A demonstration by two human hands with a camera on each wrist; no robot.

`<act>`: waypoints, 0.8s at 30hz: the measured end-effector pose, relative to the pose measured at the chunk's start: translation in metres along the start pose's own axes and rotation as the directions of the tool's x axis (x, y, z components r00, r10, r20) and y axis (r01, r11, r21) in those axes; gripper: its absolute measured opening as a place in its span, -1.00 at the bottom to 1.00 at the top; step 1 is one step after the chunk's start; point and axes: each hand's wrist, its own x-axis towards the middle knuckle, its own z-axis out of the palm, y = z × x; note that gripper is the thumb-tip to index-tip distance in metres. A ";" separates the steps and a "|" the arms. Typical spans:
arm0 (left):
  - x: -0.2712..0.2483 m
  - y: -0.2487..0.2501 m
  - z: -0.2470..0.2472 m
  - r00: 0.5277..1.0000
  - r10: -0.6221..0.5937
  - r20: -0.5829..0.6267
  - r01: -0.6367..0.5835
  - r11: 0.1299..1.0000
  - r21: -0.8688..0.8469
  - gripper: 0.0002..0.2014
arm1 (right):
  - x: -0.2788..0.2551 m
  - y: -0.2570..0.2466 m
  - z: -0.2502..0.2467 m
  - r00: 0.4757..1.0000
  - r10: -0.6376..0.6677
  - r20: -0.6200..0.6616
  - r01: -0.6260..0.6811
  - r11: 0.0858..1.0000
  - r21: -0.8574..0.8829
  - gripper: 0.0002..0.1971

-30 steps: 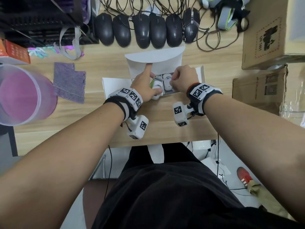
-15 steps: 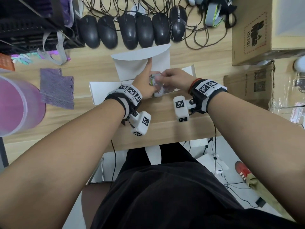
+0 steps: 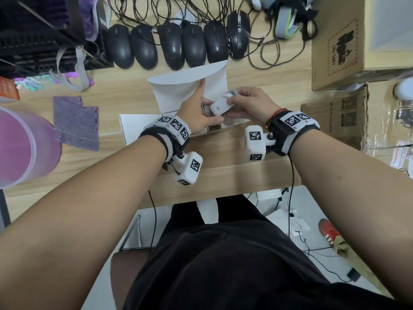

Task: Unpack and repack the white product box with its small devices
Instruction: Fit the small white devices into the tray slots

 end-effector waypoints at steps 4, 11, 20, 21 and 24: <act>0.006 0.000 0.000 0.999 0.027 -0.032 -0.027 1.000 0.002 0.09 | -0.002 -0.003 -0.001 0.999 0.044 0.031 -0.039 0.987 -0.156 -0.90; 0.004 0.004 0.006 0.997 -0.021 -0.075 0.011 0.993 -0.121 -0.28 | -0.002 -0.016 -0.008 0.992 0.084 0.096 -0.024 0.862 -0.506 -0.69; -0.002 -0.004 -0.001 0.994 0.098 -0.039 -0.081 0.950 0.302 0.03 | 0.005 -0.002 -0.001 0.973 -0.220 -0.077 0.089 0.656 -0.750 -0.75; -0.003 -0.004 -0.001 0.993 0.109 -0.049 -0.088 0.944 0.319 0.03 | 0.007 0.000 0.002 0.972 -0.222 -0.072 0.086 0.627 -0.774 -0.77; -0.004 -0.005 0.001 0.992 0.111 -0.055 -0.085 0.936 0.340 0.08 | 0.011 0.003 0.006 0.977 -0.198 -0.076 0.037 0.512 -0.858 -0.89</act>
